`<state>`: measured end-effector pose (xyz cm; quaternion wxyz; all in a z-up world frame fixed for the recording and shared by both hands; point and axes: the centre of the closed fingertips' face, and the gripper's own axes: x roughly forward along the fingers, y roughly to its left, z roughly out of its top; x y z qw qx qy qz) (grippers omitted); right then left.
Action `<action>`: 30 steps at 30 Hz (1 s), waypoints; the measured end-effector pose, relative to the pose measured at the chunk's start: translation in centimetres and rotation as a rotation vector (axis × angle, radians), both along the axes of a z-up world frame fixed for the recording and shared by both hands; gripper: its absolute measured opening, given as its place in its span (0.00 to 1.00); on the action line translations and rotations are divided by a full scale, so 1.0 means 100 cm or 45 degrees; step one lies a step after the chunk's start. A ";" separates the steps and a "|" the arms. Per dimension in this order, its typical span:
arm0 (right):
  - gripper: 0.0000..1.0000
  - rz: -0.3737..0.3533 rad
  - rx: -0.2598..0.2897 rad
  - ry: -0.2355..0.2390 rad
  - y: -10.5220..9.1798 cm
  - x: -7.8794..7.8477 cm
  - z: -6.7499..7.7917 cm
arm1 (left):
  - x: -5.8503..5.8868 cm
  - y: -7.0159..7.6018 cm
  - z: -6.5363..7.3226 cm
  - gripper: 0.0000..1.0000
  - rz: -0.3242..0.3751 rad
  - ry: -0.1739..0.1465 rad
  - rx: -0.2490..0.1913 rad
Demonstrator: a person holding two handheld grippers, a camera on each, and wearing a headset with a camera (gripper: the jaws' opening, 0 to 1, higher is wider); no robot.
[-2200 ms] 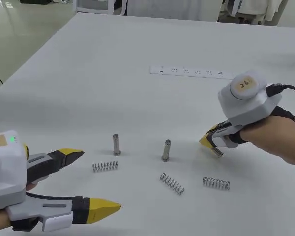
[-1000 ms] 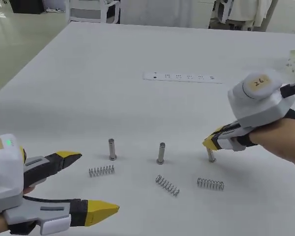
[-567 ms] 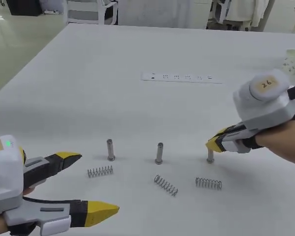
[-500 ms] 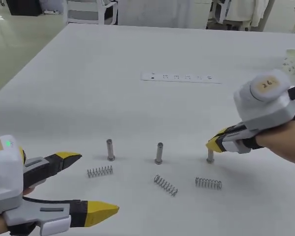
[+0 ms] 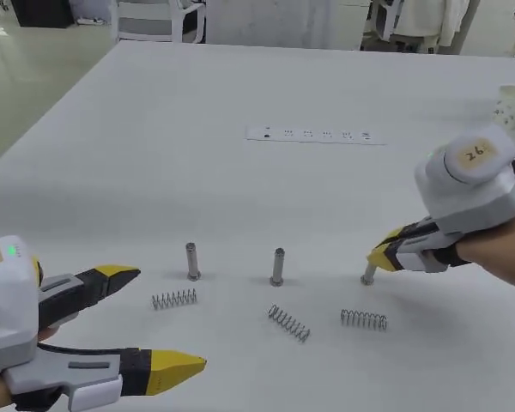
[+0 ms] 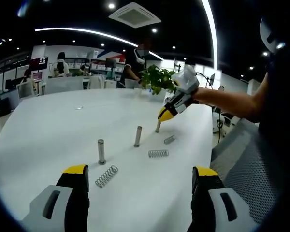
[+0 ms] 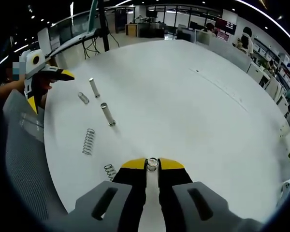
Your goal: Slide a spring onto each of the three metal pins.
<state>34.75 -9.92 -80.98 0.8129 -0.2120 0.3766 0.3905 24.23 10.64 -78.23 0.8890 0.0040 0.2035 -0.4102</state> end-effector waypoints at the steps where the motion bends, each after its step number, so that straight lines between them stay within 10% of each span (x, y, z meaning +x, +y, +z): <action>1: 0.06 0.001 0.000 0.000 0.000 0.000 0.000 | 0.000 0.000 0.000 0.85 0.000 0.000 0.001; 30: 0.22 0.031 -0.007 -0.037 0.003 -0.002 0.003 | -0.002 0.004 0.002 0.85 0.008 -0.006 0.004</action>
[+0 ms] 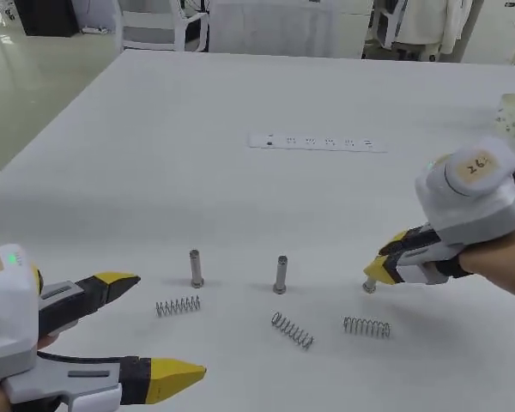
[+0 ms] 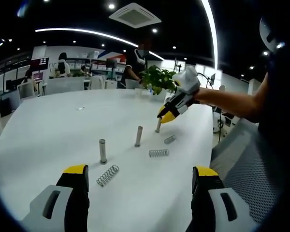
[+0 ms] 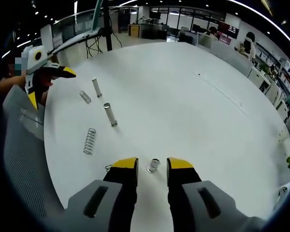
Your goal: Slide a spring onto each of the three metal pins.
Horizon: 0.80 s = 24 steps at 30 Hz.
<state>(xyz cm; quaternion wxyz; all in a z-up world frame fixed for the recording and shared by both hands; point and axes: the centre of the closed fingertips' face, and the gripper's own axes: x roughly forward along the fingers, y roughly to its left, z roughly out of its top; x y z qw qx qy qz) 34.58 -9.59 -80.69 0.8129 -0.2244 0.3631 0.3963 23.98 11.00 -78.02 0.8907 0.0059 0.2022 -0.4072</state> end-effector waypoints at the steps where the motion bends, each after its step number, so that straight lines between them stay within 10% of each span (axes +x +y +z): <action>1: 0.24 0.000 0.000 -0.002 0.000 0.000 0.000 | 0.000 0.000 0.000 0.85 0.000 0.000 0.001; 24: 0.56 0.026 -0.012 -0.041 -0.010 -0.010 -0.002 | 0.000 -0.001 -0.001 0.85 -0.009 0.000 0.006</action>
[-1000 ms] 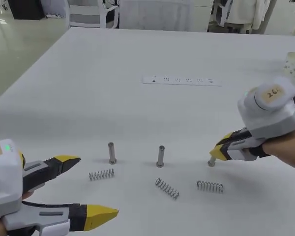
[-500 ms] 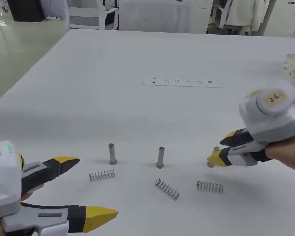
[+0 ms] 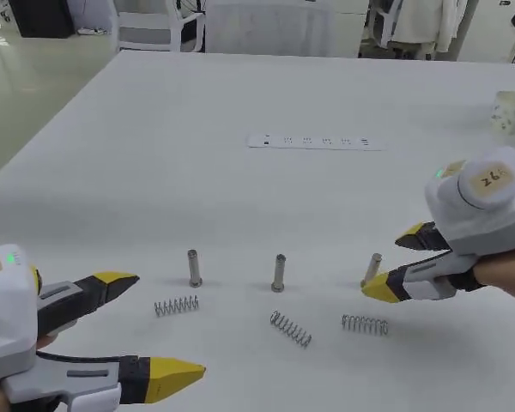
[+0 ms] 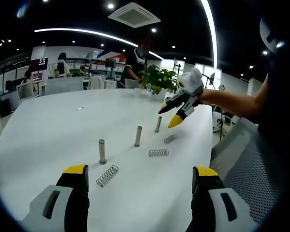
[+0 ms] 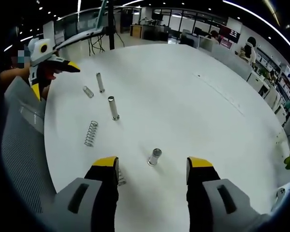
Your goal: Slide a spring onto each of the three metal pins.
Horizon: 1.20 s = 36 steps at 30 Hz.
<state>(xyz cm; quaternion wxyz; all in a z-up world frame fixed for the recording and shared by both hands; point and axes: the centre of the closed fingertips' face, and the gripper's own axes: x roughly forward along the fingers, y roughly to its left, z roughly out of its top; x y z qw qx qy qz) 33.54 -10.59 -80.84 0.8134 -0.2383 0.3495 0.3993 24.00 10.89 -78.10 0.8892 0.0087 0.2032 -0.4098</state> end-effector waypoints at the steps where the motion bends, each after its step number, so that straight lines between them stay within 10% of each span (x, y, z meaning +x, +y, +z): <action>1: 0.56 0.000 0.000 0.002 -0.001 0.000 0.000 | 0.000 0.000 0.000 0.85 0.000 0.001 0.000; 36: 0.60 0.029 -0.006 0.041 -0.012 -0.026 -0.005 | 0.001 -0.001 -0.001 0.85 0.000 0.005 0.006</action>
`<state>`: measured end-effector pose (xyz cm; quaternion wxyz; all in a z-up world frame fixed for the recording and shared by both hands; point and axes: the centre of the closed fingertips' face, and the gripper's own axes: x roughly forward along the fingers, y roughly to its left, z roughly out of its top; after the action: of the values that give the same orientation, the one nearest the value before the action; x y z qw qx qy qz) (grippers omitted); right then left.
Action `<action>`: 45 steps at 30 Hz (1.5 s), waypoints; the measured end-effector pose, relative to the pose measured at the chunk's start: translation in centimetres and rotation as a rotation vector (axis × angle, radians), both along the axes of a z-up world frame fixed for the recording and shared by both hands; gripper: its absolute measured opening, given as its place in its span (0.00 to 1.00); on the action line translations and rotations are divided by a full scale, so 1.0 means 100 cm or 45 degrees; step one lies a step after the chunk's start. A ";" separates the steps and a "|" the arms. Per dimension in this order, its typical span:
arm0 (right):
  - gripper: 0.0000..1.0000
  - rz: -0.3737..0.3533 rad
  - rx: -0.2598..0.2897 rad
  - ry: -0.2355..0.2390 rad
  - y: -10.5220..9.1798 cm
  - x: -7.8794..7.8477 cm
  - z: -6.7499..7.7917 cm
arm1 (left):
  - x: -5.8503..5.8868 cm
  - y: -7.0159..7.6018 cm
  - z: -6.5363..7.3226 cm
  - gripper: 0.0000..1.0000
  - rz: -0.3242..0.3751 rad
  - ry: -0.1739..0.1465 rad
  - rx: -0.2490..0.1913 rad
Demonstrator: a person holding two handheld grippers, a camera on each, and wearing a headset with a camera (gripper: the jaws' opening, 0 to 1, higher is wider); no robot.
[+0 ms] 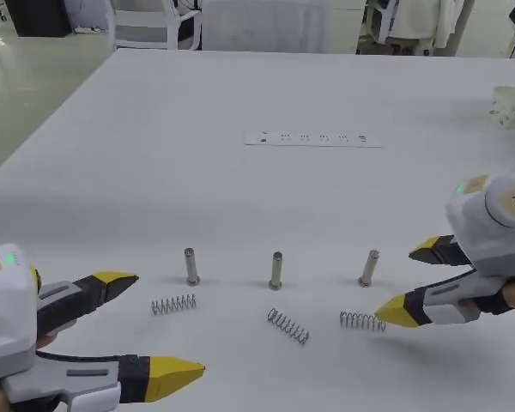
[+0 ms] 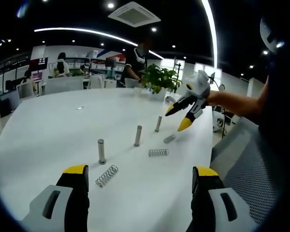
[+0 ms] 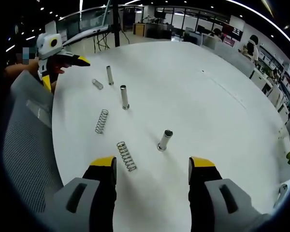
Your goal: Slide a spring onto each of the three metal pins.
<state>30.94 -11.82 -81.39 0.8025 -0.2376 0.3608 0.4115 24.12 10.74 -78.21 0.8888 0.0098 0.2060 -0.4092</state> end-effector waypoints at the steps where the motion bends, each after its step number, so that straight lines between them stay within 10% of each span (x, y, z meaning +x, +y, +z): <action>1: 0.60 0.003 -0.003 0.000 0.000 -0.001 0.000 | 0.000 0.000 0.000 0.85 0.000 0.000 0.000; 45: 0.49 0.107 -0.017 0.059 0.013 -0.025 -0.012 | -0.003 -0.001 0.000 0.84 0.000 0.001 -0.002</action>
<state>28.46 -10.56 -82.55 0.7743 -0.2482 0.3717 0.4479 23.78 10.66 -78.24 0.8888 0.0089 0.2061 -0.4093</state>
